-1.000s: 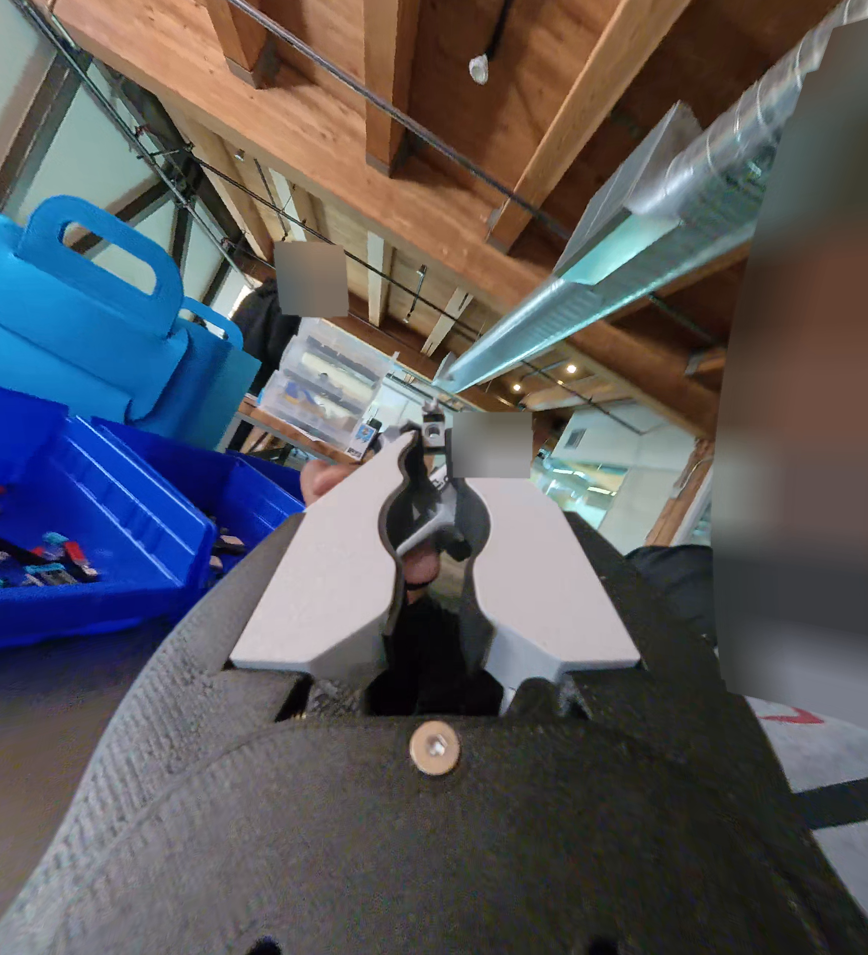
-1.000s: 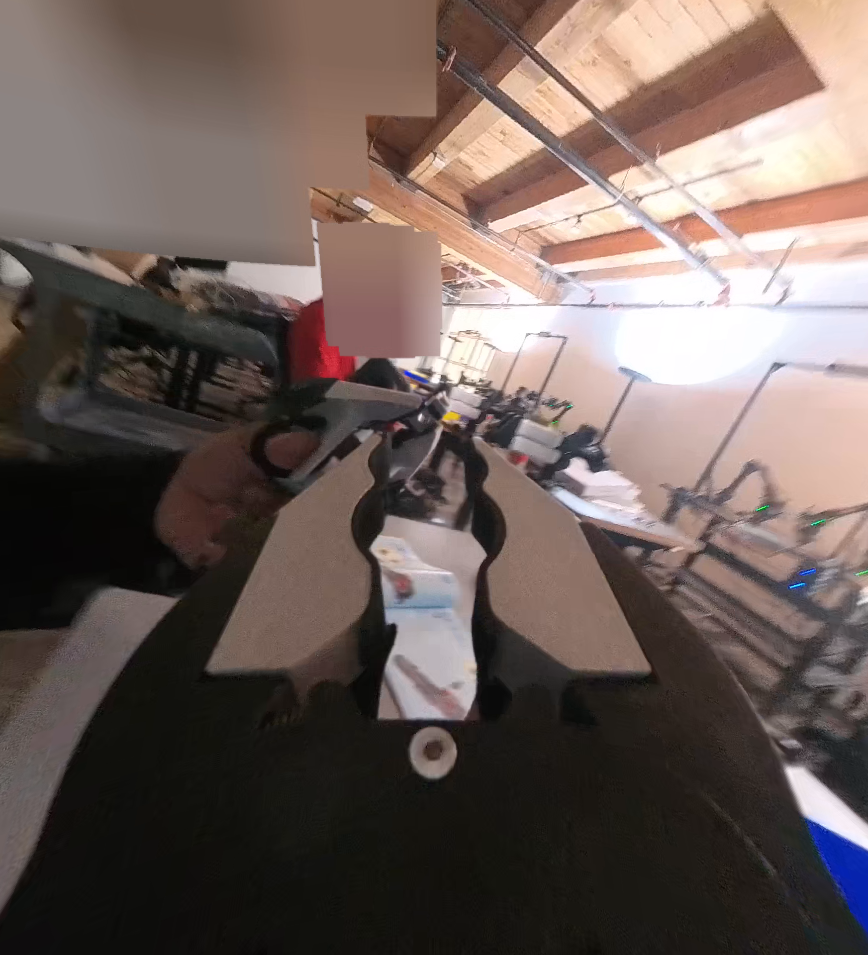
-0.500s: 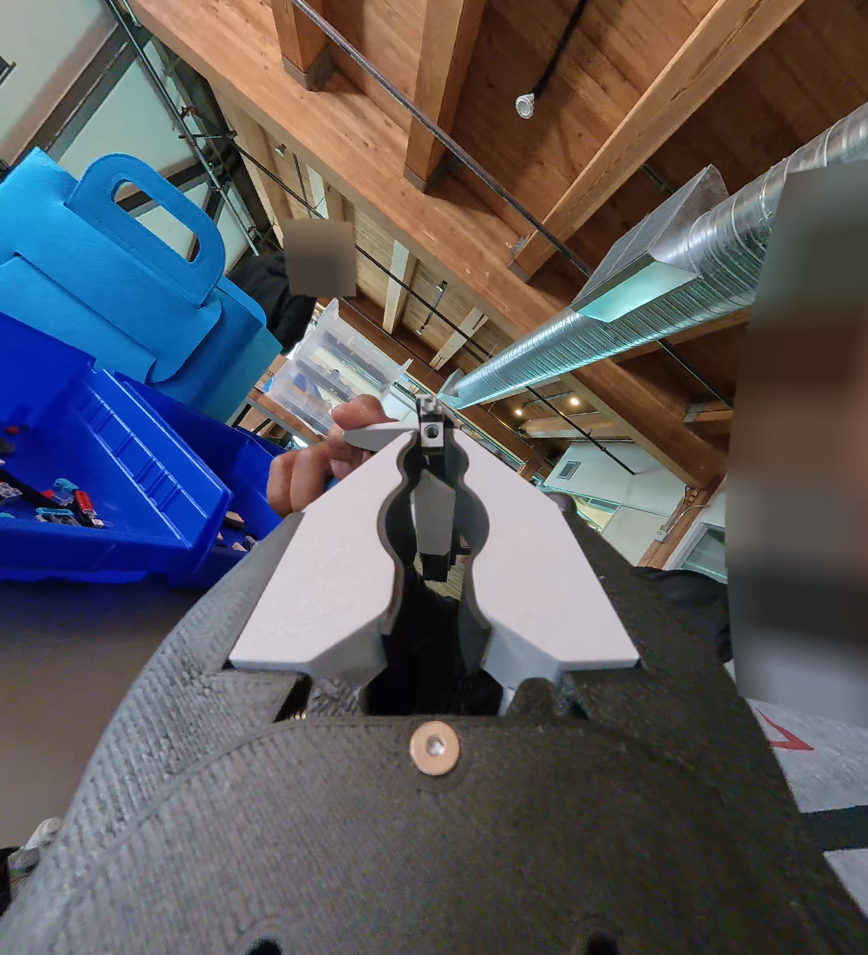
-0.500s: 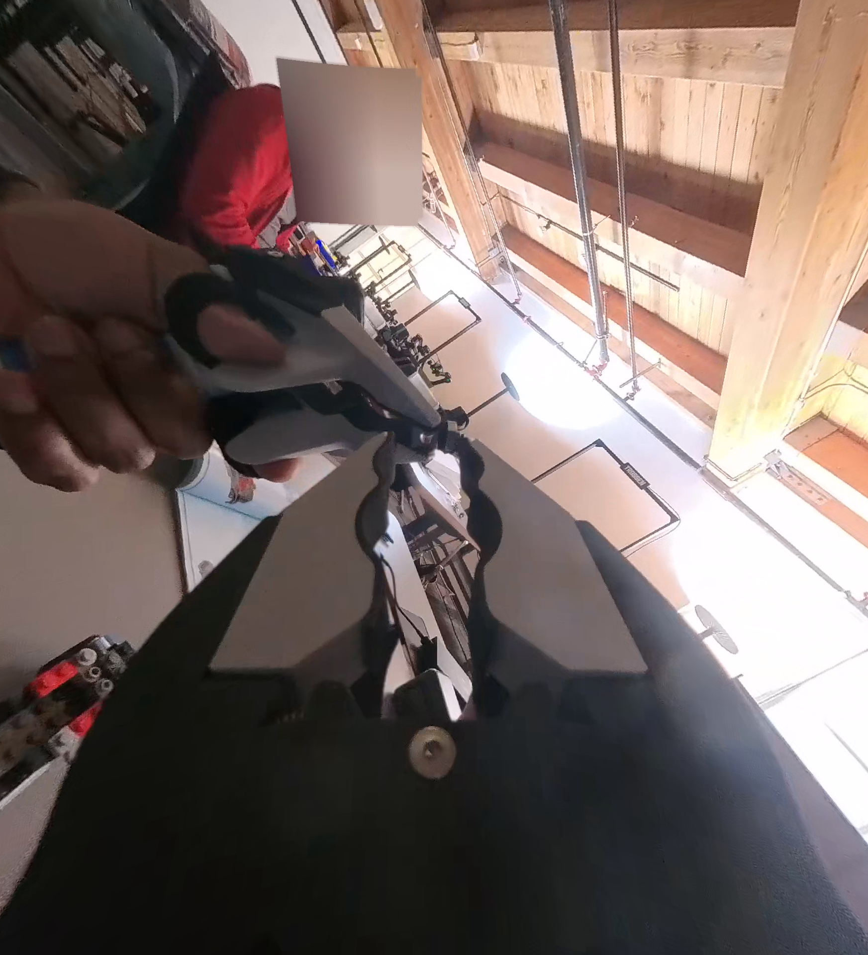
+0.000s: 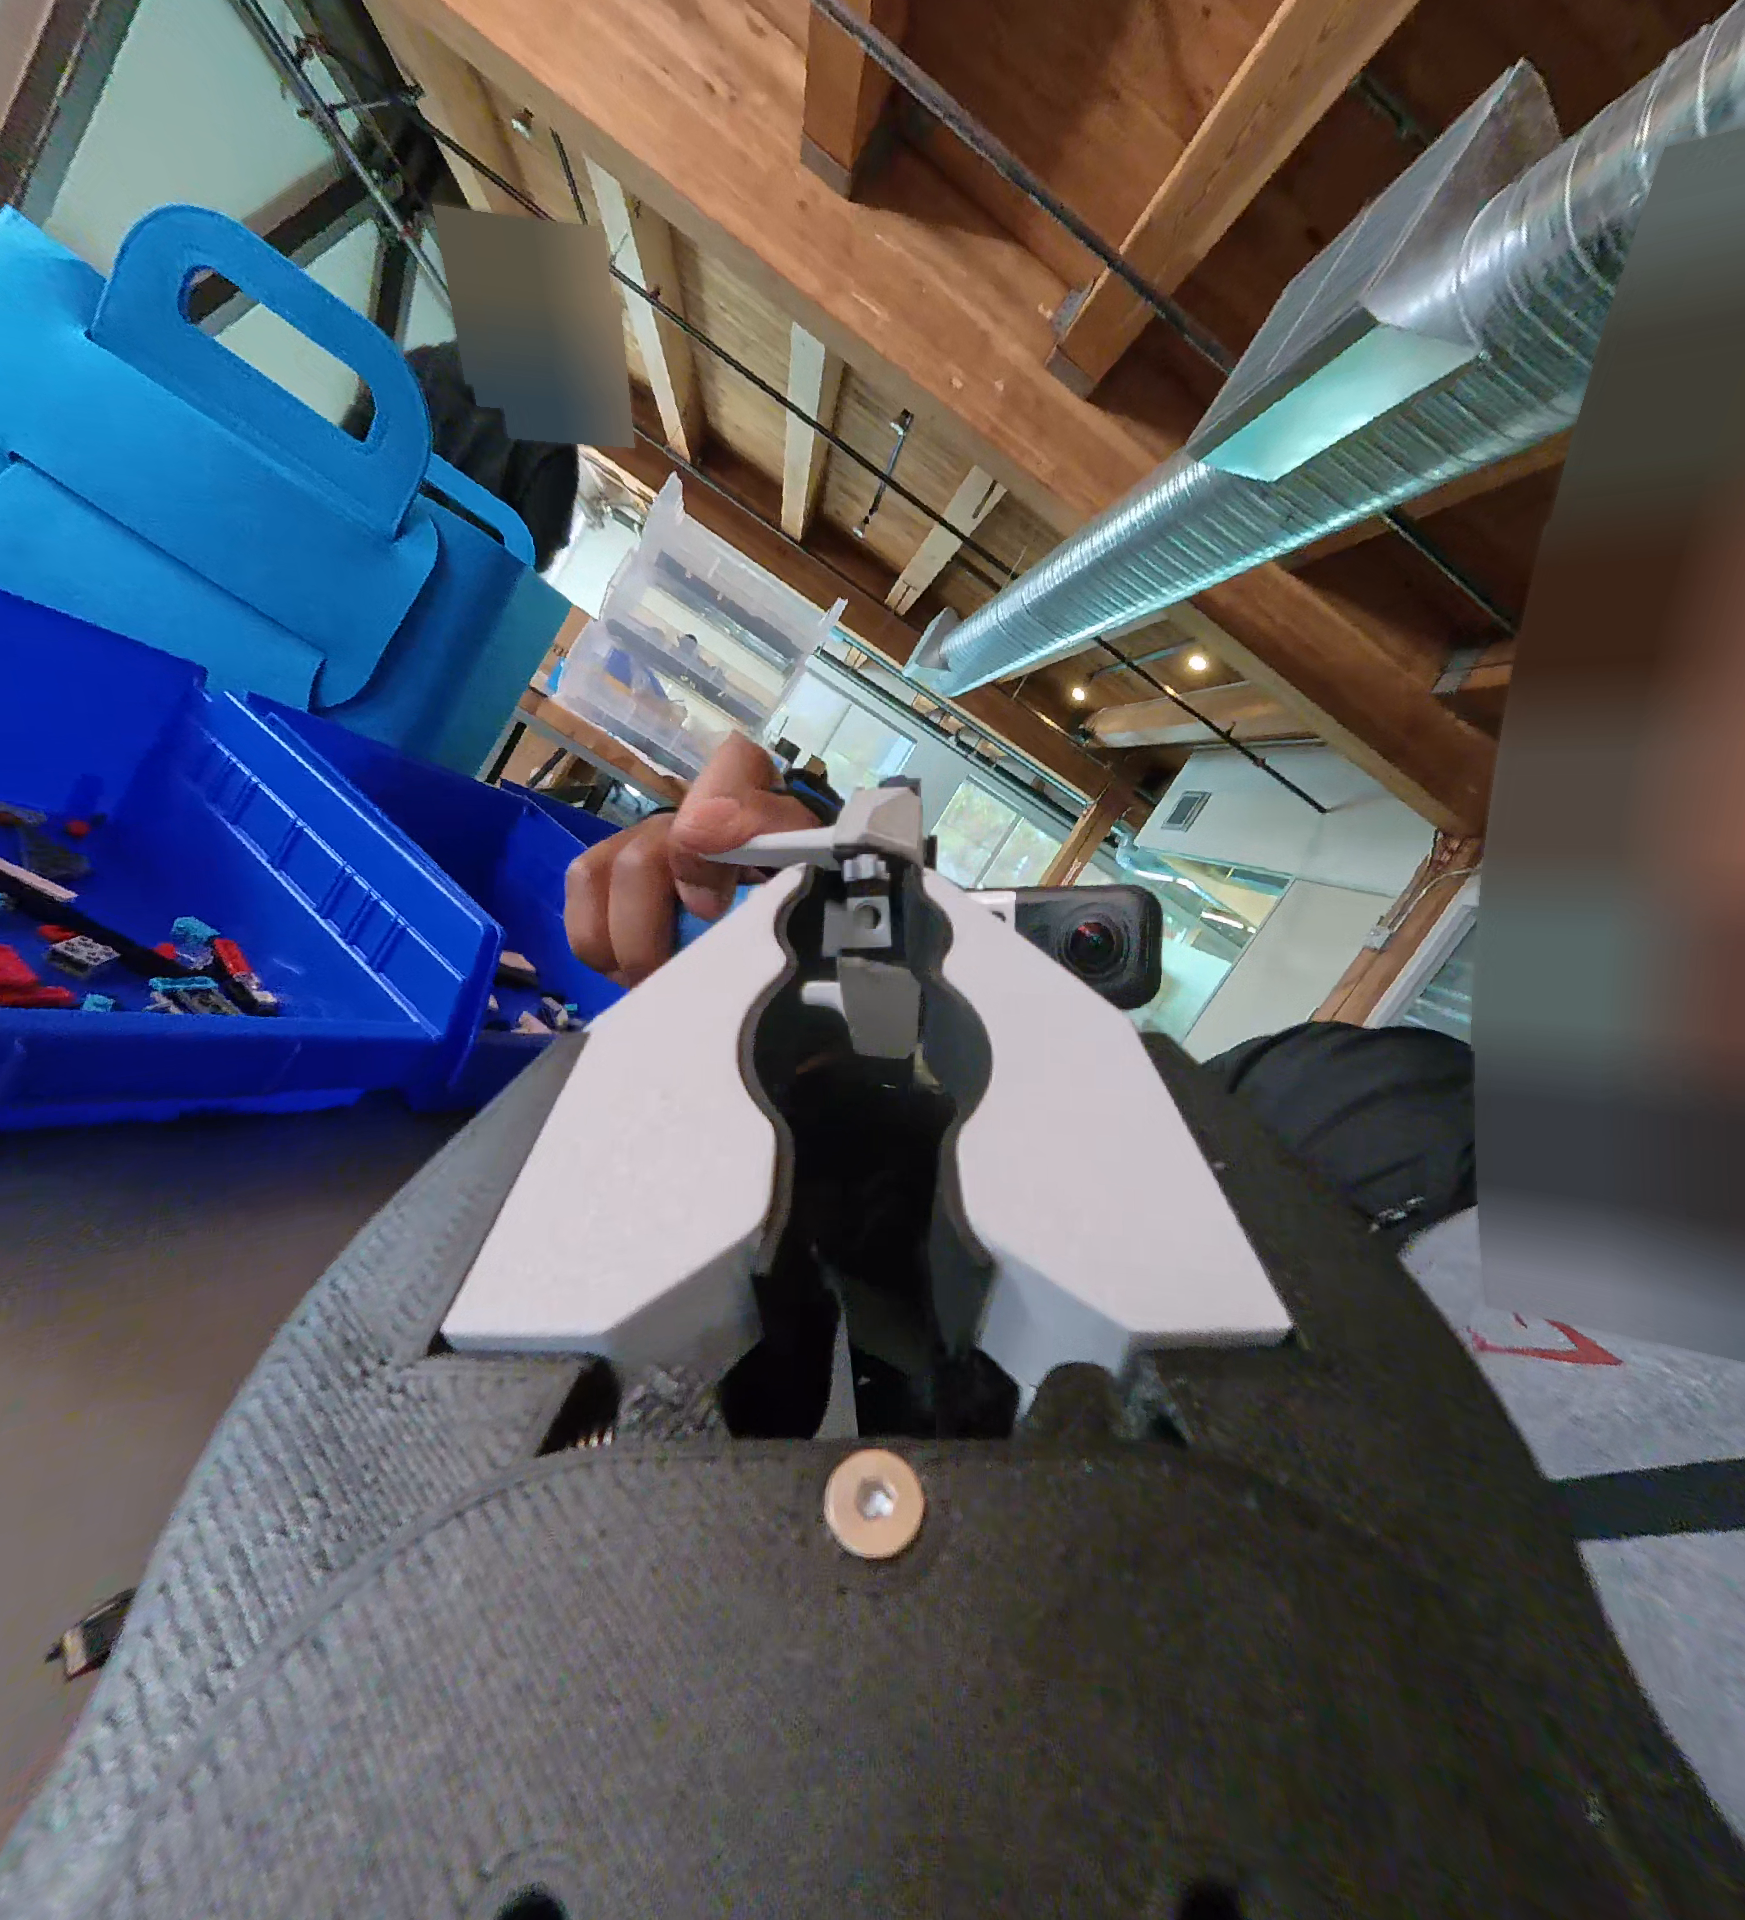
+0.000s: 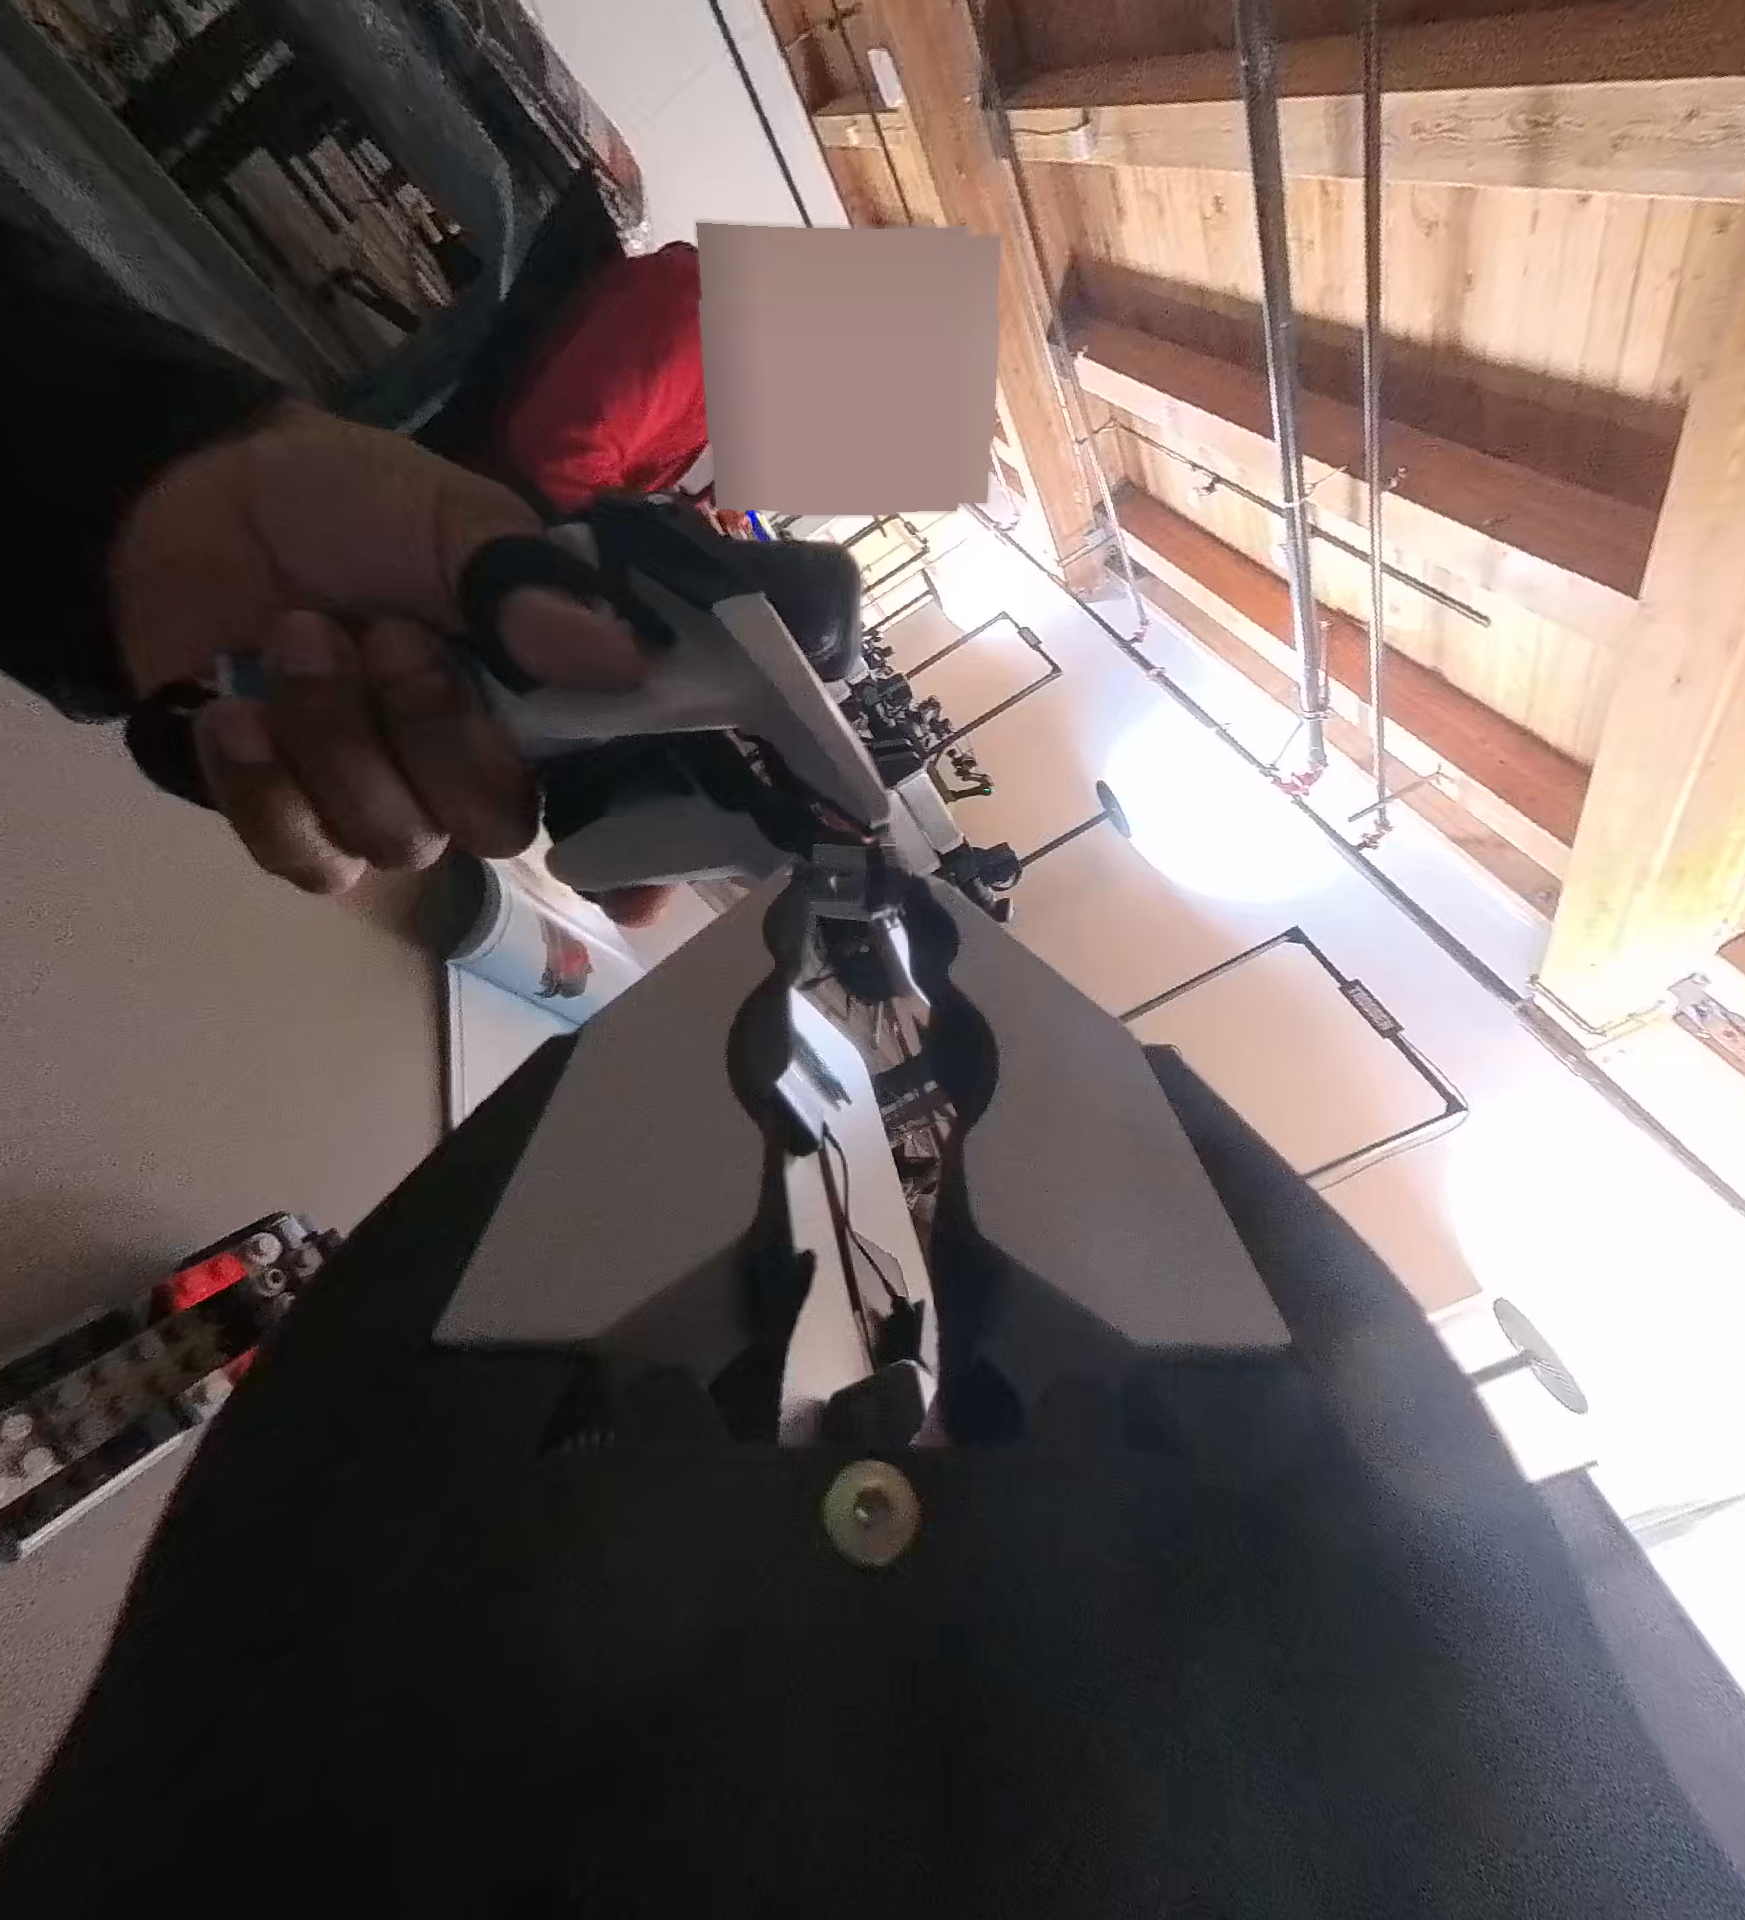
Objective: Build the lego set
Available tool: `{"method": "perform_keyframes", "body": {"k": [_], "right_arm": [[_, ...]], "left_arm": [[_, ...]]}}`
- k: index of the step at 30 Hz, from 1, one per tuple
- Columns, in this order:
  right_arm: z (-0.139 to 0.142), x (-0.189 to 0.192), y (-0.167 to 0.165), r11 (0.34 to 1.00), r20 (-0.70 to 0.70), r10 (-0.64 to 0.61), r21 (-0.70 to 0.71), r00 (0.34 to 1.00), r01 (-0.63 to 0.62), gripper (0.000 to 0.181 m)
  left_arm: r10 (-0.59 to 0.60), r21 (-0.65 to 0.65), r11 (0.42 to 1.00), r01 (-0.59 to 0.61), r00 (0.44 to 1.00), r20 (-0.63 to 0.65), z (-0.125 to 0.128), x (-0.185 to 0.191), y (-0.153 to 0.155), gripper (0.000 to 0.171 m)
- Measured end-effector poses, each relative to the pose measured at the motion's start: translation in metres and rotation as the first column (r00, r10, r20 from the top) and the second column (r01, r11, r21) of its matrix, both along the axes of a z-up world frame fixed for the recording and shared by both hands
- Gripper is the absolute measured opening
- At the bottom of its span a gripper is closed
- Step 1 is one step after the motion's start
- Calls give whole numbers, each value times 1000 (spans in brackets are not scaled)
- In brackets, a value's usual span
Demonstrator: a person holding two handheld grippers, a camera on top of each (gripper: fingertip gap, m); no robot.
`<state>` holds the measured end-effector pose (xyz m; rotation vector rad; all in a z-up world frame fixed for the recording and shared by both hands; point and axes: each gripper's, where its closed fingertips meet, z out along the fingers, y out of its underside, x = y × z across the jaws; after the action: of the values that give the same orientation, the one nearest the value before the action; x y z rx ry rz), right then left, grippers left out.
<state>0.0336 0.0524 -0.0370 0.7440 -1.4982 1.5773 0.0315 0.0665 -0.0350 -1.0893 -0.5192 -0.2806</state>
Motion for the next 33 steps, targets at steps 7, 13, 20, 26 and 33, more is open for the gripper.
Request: {"method": "perform_keyframes", "body": {"k": [7, 13, 20, 26, 33], "right_arm": [[-5, 2, -2, 999, 42, 25, 19, 999, -26, 20], [-10, -9, 5, 1000, 275, -4, 4, 961, 4, 27], [-122, -13, 40, 933, 784, -298, 360, 545, -8, 39], [-191, 19, 61, 820, 759, -505, 571, 412, -47, 41], [-211, 23, 50, 773, 699, -598, 632, 392, 53, 34]], "left_arm": [[-23, -45, 999, 22, 1000, -8, -5, 4, 4, 8], [39, -46, 998, -41, 998, -48, -3, -1, -2, 8], [188, -139, 970, -202, 977, -104, -12, -16, -19, 8], [220, -156, 960, -235, 970, -107, -15, -20, -19, 8], [231, -162, 955, -248, 966, -113, -14, -20, -13, 8]]}}
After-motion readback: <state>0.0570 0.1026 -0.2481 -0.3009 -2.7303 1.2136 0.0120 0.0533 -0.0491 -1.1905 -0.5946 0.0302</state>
